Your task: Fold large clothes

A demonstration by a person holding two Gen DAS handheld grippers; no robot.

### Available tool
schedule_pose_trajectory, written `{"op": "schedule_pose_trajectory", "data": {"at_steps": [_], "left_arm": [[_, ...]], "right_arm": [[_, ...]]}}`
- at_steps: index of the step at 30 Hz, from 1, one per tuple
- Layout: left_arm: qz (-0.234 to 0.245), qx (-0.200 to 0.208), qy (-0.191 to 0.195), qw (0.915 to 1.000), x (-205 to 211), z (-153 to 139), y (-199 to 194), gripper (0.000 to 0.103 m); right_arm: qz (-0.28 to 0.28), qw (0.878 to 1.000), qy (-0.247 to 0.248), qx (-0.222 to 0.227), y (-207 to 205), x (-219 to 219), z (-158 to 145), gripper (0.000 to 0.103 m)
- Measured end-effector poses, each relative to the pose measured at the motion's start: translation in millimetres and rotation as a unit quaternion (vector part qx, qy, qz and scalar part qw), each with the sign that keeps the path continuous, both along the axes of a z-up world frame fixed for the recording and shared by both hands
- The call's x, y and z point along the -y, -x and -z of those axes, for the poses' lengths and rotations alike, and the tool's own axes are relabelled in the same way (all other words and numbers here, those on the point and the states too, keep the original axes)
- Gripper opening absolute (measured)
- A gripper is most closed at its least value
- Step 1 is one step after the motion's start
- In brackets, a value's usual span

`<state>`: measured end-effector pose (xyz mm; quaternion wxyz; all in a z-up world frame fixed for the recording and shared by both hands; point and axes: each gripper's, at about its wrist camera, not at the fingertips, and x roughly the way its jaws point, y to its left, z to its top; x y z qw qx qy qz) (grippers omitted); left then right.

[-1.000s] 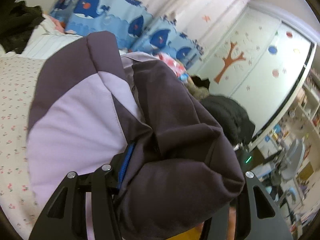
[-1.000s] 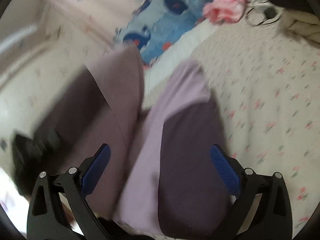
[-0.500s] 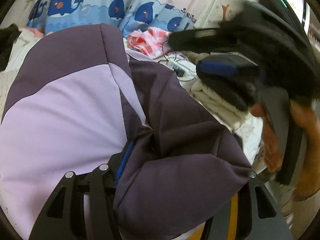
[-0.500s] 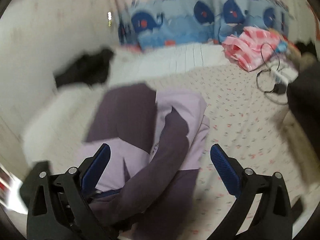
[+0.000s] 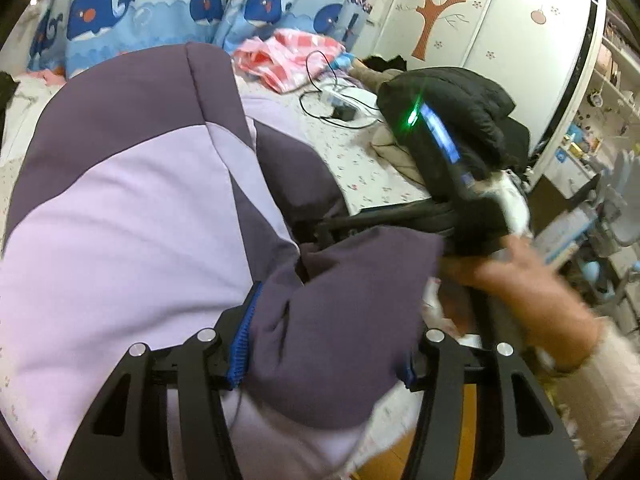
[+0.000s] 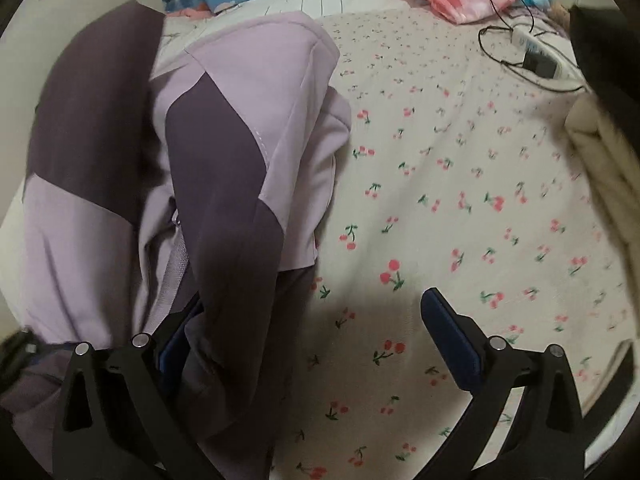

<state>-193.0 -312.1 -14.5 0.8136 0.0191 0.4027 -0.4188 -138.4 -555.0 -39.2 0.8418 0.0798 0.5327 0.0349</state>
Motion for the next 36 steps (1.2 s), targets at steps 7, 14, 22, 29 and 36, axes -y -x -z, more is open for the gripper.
{"op": "schedule_pose_trajectory", "data": {"at_steps": [7, 14, 22, 29, 36], "left_arm": [[0.005, -0.013, 0.081, 0.9966, -50, -43, 15, 0.055], [0.017, -0.061, 0.010, 0.9979, 3, 18, -29, 0.064], [0.044, -0.002, -0.045, 0.9980, 28, 37, -2, 0.064], [0.083, -0.046, 0.005, 0.9955, 0, 10, 4, 0.064], [-0.155, -0.104, 0.173, 0.9670, -178, -15, -59, 0.076]], "right_arm": [[0.009, 0.998, -0.048, 0.044, 17, 12, 18, 0.097], [0.020, 0.997, -0.068, 0.040, 25, 25, -2, 0.097], [-0.024, 0.989, -0.122, 0.083, -22, -8, -91, 0.097], [0.027, 0.990, -0.123, 0.064, -33, -12, -5, 0.097], [0.039, 0.988, -0.131, 0.072, -22, -8, 0, 0.097]]}}
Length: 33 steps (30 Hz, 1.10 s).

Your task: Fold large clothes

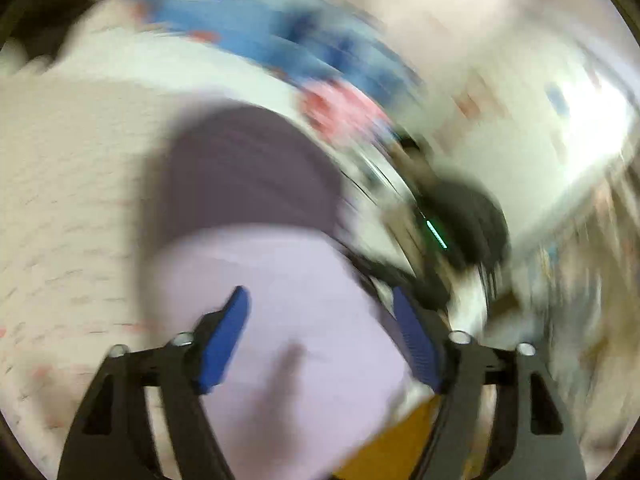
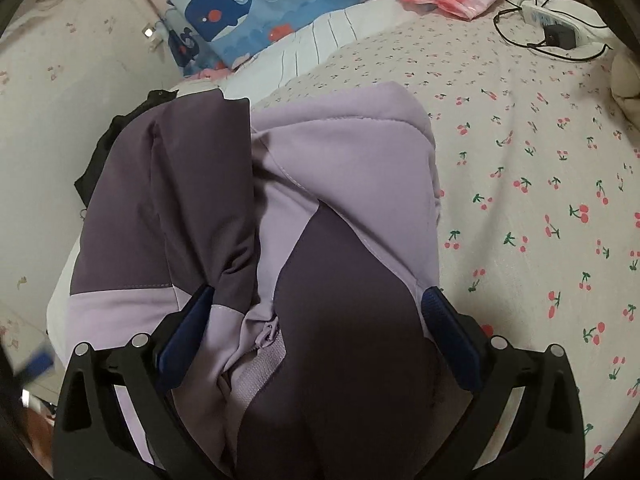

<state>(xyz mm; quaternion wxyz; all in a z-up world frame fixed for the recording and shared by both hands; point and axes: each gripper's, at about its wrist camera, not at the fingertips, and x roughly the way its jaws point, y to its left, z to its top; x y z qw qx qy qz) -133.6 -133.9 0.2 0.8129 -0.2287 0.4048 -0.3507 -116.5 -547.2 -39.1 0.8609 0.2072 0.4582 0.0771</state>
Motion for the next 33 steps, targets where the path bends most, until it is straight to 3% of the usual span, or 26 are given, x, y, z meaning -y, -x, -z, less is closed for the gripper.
{"op": "schedule_pose_trajectory", "data": {"at_steps": [2, 4, 7, 8, 9, 12, 14, 18, 21, 24, 27, 29, 31, 33], "left_arm": [[-0.031, -0.065, 0.045, 0.9964, -30, 27, -32, 0.076], [-0.029, -0.112, 0.068, 0.9910, -31, 52, -51, 0.076], [0.000, -0.165, 0.077, 0.9832, 3, 94, -62, 0.098], [0.018, -0.188, 0.125, 0.9741, 14, 109, -62, 0.098], [0.024, -0.199, 0.140, 0.9697, 21, 115, -61, 0.098], [0.052, -0.138, 0.073, 0.9864, 42, 82, -49, 0.097], [0.075, -0.088, 0.023, 0.9930, 52, 56, -39, 0.097], [0.072, 0.019, -0.039, 0.9965, 23, -20, -13, 0.096], [0.045, 0.066, -0.095, 0.9923, -22, -58, -3, 0.095], [-0.007, 0.043, -0.140, 0.9892, -87, -60, -16, 0.095], [-0.059, -0.048, -0.156, 0.9849, -146, 1, -35, 0.095], [-0.081, -0.087, -0.139, 0.9831, -167, 42, -42, 0.096], [-0.091, -0.083, -0.120, 0.9852, -172, 55, -33, 0.097], [-0.100, -0.061, -0.153, 0.9813, -160, 43, -29, 0.097]], "right_arm": [[0.002, 1.000, -0.001, 0.003, 1, 0, 1, 0.097], [0.003, 1.000, -0.007, 0.007, 1, 6, 4, 0.097], [0.006, 1.000, -0.013, 0.012, 4, 9, 8, 0.097], [0.008, 1.000, -0.018, 0.013, 4, 11, 9, 0.097], [0.010, 1.000, -0.022, 0.015, 4, 13, 11, 0.097], [0.023, 0.998, -0.050, 0.019, 6, 14, 13, 0.097], [0.036, 0.996, -0.078, 0.028, 8, 3, 10, 0.097], [0.027, 0.980, -0.188, 0.058, 8, -46, 21, 0.097], [-0.009, 0.968, -0.241, 0.073, -12, -122, 24, 0.097], [-0.054, 0.978, -0.198, 0.037, -38, -196, 27, 0.097], [-0.085, 0.991, -0.104, 0.005, -51, -241, 35, 0.097], [-0.100, 0.991, -0.089, -0.003, -50, -241, 38, 0.097], [-0.107, 0.991, -0.084, -0.010, -45, -240, 43, 0.097], [-0.098, 0.992, -0.076, -0.008, -42, -237, 43, 0.097]]}}
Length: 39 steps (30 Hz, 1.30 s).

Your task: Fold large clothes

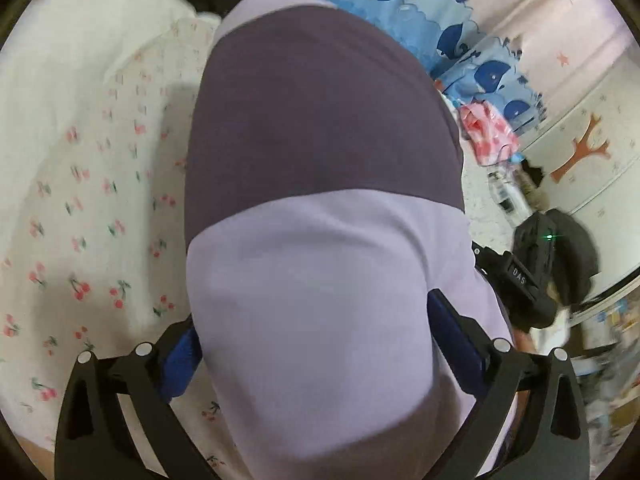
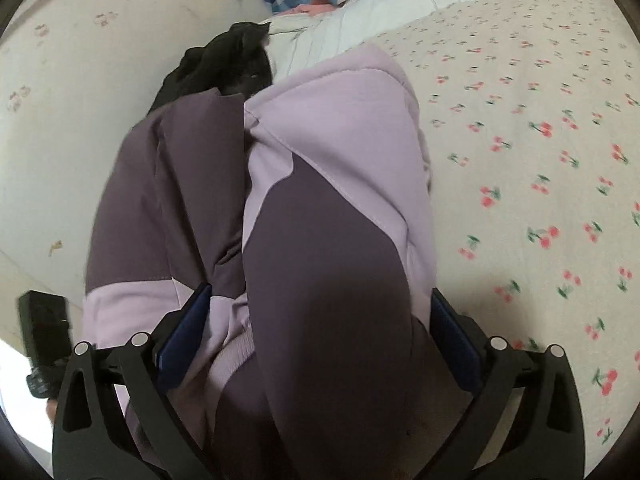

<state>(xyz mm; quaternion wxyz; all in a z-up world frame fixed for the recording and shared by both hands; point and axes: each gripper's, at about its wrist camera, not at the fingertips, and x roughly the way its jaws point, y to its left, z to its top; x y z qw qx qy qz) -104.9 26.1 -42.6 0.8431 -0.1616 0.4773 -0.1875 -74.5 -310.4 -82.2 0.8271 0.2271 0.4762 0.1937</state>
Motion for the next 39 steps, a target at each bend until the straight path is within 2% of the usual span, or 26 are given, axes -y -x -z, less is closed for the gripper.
{"op": "schedule_pose_trajectory", "data": {"at_steps": [2, 5, 6, 8, 11, 13, 15, 17, 19, 20, 21, 22, 23, 24, 27, 31, 34, 36, 39], "left_arm": [[-0.005, 0.030, -0.053, 0.9981, 15, -19, 0, 0.097], [-0.008, 0.062, -0.107, 0.9923, 29, -34, 2, 0.097], [-0.006, 0.065, -0.117, 0.9909, 34, -30, 1, 0.097], [-0.009, 0.067, -0.124, 0.9900, 20, -21, -3, 0.097], [-0.021, 0.076, -0.129, 0.9886, 8, -16, 4, 0.097], [-0.025, 0.089, -0.142, 0.9856, 15, -18, 3, 0.097], [-0.022, 0.113, -0.174, 0.9779, 19, -21, 10, 0.097], [-0.018, 0.134, -0.206, 0.9692, 24, -20, 23, 0.097], [-0.015, 0.157, -0.233, 0.9597, 30, -22, 28, 0.097], [-0.014, 0.162, -0.228, 0.9599, 29, -22, 29, 0.097], [-0.012, 0.164, -0.215, 0.9628, 26, -23, 29, 0.097], [-0.007, 0.159, -0.193, 0.9681, 23, -25, 27, 0.097], [0.003, 0.151, -0.180, 0.9720, 22, -24, 25, 0.097], [0.008, 0.153, -0.179, 0.9719, 23, -24, 25, 0.097], [0.025, 0.172, -0.201, 0.9640, 33, -25, 31, 0.097], [0.024, 0.176, -0.209, 0.9616, 35, -25, 31, 0.097], [0.023, 0.180, -0.214, 0.9599, 36, -24, 31, 0.097], [0.020, 0.183, -0.222, 0.9576, 37, -25, 33, 0.097], [0.017, 0.189, -0.232, 0.9541, 37, -23, 36, 0.097]], "right_arm": [[0.007, 1.000, 0.006, -0.002, 1, 0, -1, 0.097], [0.001, 1.000, 0.013, -0.014, 3, 3, -4, 0.097], [-0.004, 1.000, 0.015, -0.021, 3, 3, -6, 0.097], [-0.001, 0.999, 0.040, -0.011, 5, 4, -33, 0.097], [0.007, 0.998, 0.053, 0.046, 0, -1, -83, 0.097], [0.001, 0.995, 0.055, 0.080, -12, -18, -116, 0.097], [-0.019, 0.993, 0.065, 0.098, -33, -46, -135, 0.097], [-0.020, 0.993, 0.078, 0.084, -54, -68, -124, 0.097], [0.001, 0.992, 0.114, 0.048, -71, -78, -85, 0.097], [0.006, 0.995, 0.101, 0.026, -75, -76, -50, 0.097], [0.023, 0.998, 0.060, 0.014, -72, -65, -27, 0.097], [0.041, 0.998, 0.037, 0.014, -66, -55, -22, 0.096], [0.052, 0.998, 0.030, 0.020, -57, -49, -20, 0.096], [0.060, 0.997, 0.033, 0.028, -49, -45, -20, 0.096], [0.073, 0.996, 0.032, 0.037, -38, -38, -16, 0.096], [0.075, 0.996, 0.029, 0.045, -29, -35, -16, 0.096], [0.071, 0.997, 0.012, 0.041, -41, -35, -17, 0.096], [0.061, 0.998, -0.002, 0.028, -39, -29, -24, 0.096], [0.062, 0.997, 0.011, 0.047, -23, -29, -49, 0.096]]}}
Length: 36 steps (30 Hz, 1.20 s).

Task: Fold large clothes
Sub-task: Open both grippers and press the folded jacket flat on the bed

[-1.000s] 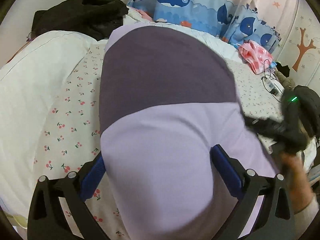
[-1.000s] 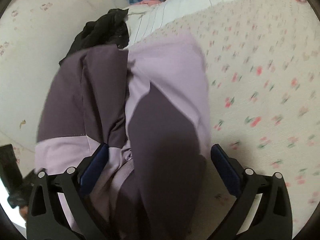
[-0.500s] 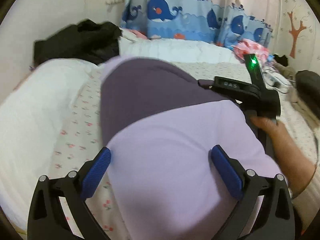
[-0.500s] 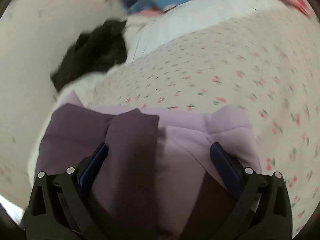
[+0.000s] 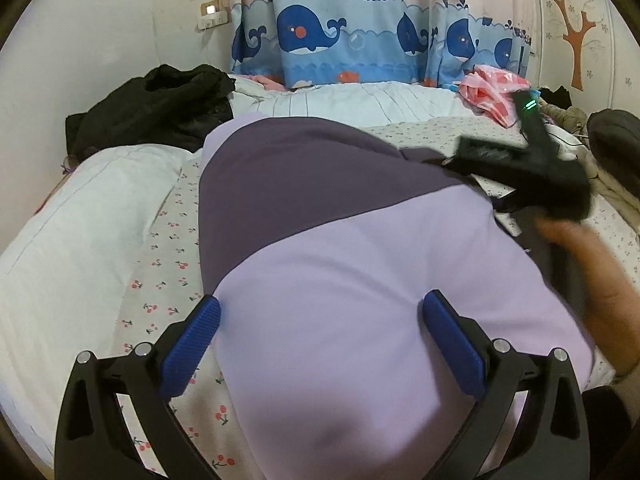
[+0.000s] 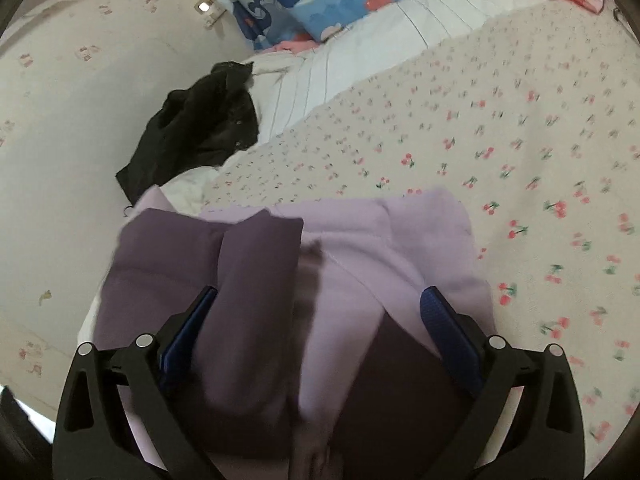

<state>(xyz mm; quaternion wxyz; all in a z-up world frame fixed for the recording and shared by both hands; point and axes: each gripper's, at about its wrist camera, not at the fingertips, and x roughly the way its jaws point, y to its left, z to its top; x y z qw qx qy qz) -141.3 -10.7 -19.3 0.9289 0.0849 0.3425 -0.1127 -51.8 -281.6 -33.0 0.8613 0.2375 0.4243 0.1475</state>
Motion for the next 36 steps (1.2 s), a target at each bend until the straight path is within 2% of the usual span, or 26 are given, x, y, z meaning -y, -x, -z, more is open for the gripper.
{"op": "schedule_pose_trajectory", "data": {"at_steps": [5, 7, 10, 14, 16, 18, 20, 22, 24, 25, 26, 27, 30, 33, 36], "left_arm": [[-0.002, 0.003, -0.003, 1.0000, 0, 0, 4, 0.097], [0.001, 0.002, -0.004, 1.0000, 1, 0, 5, 0.097], [0.009, 0.000, -0.004, 1.0000, 2, 0, 6, 0.097], [0.013, 0.026, -0.023, 0.9993, 9, -4, 12, 0.097], [0.014, 0.025, -0.028, 0.9992, 11, -2, 11, 0.097], [0.010, 0.017, -0.020, 0.9996, 7, 0, 7, 0.097], [0.004, 0.013, -0.012, 0.9998, 0, 0, 4, 0.097], [-0.002, 0.008, -0.001, 1.0000, -6, 1, 3, 0.097], [-0.003, 0.003, 0.007, 1.0000, -9, 0, 0, 0.097], [-0.004, 0.003, 0.010, 0.9999, -10, -1, 0, 0.097], [-0.006, 0.005, 0.009, 0.9999, -11, -2, 1, 0.097], [-0.007, 0.007, 0.005, 0.9999, -11, -3, 1, 0.097], [-0.022, 0.026, 0.013, 0.9993, -14, -9, 6, 0.097], [-0.033, 0.035, 0.021, 0.9986, -19, -13, 8, 0.097], [-0.034, 0.024, 0.017, 0.9990, -19, -8, 5, 0.097]], "right_arm": [[-0.018, 0.996, 0.057, 0.067, 55, -17, -39, 0.096], [-0.024, 0.994, 0.082, 0.062, 63, -26, -29, 0.096], [-0.016, 0.998, 0.043, 0.052, 62, -20, 1, 0.096], [-0.012, 0.997, 0.054, 0.044, 59, -20, 5, 0.096], [-0.016, 0.998, 0.049, 0.034, 56, -17, 5, 0.096], [-0.006, 0.998, 0.062, 0.027, 60, -14, -8, 0.096], [0.006, 0.995, 0.074, 0.067, 87, -13, -39, 0.096], [0.016, 0.992, 0.091, 0.091, 111, -15, -56, 0.096], [0.024, 0.991, 0.114, 0.063, 122, -23, -45, 0.096], [0.011, 0.992, 0.124, 0.004, 119, -32, -17, 0.096], [0.020, 0.997, 0.075, -0.021, 119, -30, 11, 0.096], [0.038, 0.998, 0.043, -0.029, 121, -24, 24, 0.097], [0.067, 0.996, 0.016, -0.053, 119, -24, 31, 0.097], [0.064, 0.996, 0.030, -0.054, 128, -32, 32, 0.097], [0.056, 0.995, 0.041, -0.066, 132, -36, 33, 0.097]]}}
